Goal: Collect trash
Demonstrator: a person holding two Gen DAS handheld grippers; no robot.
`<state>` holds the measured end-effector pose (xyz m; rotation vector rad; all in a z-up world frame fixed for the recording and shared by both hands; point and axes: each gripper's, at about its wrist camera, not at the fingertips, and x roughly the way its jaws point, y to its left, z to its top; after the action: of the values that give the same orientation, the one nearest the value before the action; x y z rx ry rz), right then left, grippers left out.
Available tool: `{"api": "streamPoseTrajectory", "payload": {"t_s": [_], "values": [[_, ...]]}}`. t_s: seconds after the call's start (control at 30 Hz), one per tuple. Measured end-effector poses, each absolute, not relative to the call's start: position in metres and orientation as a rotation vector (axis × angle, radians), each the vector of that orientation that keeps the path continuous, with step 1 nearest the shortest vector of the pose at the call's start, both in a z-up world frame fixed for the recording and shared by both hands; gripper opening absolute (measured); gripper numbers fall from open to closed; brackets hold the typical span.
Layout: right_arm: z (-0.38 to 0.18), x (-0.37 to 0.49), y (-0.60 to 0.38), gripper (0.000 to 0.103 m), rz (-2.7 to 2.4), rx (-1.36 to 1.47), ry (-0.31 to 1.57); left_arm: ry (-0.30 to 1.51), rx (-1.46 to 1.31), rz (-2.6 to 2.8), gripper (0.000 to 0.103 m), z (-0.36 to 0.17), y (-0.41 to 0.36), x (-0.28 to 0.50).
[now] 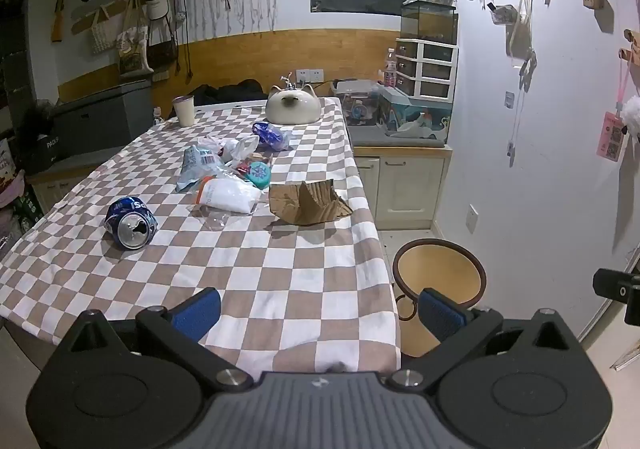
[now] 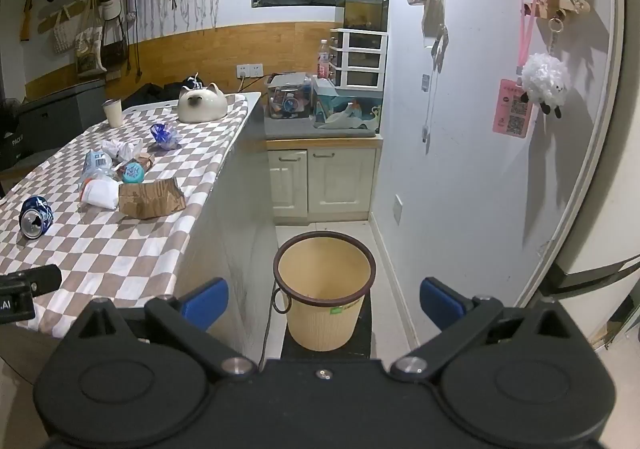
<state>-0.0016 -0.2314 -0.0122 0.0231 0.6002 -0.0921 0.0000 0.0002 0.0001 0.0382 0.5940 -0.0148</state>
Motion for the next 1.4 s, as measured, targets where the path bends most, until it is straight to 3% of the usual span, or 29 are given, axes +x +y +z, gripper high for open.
{"api": "streamPoseTrajectory", "payload": {"t_s": [1.4], "values": [[-0.0137, -0.0009, -0.2307, 0.103, -0.094, 0.020, 0.586, 0.591, 0.040, -0.014, 0.103, 0.0000, 0.0001, 0.0000]]}}
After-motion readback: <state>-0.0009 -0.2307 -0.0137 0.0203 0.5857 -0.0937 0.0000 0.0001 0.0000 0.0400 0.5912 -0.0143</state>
